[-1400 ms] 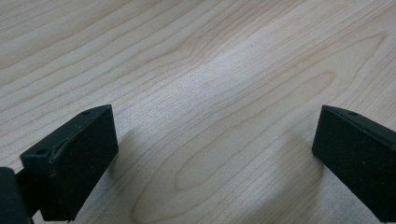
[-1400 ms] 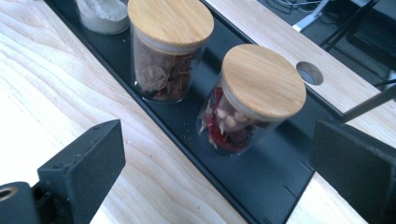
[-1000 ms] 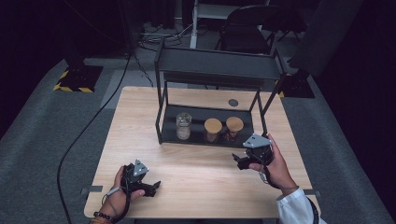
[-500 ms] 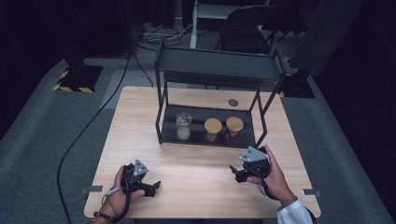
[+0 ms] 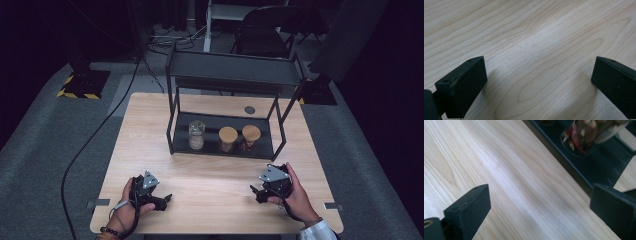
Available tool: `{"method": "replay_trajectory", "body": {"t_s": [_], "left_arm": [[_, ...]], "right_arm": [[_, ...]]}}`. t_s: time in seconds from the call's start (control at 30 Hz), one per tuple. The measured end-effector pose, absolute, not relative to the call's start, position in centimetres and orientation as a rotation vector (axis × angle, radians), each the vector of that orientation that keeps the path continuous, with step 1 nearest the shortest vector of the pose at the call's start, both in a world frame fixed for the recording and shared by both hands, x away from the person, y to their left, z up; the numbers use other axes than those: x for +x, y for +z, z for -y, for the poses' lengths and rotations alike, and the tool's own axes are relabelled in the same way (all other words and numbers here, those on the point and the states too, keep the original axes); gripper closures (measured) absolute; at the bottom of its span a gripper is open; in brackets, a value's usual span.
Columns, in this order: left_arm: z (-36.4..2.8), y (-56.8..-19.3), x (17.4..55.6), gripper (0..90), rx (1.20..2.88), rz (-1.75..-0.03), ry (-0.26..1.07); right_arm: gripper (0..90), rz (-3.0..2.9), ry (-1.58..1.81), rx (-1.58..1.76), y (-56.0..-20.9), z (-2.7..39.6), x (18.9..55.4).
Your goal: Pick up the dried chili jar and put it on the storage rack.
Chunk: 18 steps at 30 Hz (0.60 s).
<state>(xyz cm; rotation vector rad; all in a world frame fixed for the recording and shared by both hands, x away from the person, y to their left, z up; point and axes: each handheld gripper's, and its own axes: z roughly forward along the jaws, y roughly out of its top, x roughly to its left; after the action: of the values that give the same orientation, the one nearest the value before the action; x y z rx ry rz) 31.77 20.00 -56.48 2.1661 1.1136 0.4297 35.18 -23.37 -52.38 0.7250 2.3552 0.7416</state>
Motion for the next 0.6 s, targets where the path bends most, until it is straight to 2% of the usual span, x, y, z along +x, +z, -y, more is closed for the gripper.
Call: {"method": "replay_trajectory", "body": {"t_s": [0.6], "left_arm": [[-20.0, -56.5, 31.8, 0.0, 2.166, -1.114, 0.43]], "right_arm": [[3.4, -2.361, 0.73, 0.852, -54.4, 25.9, 35.1]]}}
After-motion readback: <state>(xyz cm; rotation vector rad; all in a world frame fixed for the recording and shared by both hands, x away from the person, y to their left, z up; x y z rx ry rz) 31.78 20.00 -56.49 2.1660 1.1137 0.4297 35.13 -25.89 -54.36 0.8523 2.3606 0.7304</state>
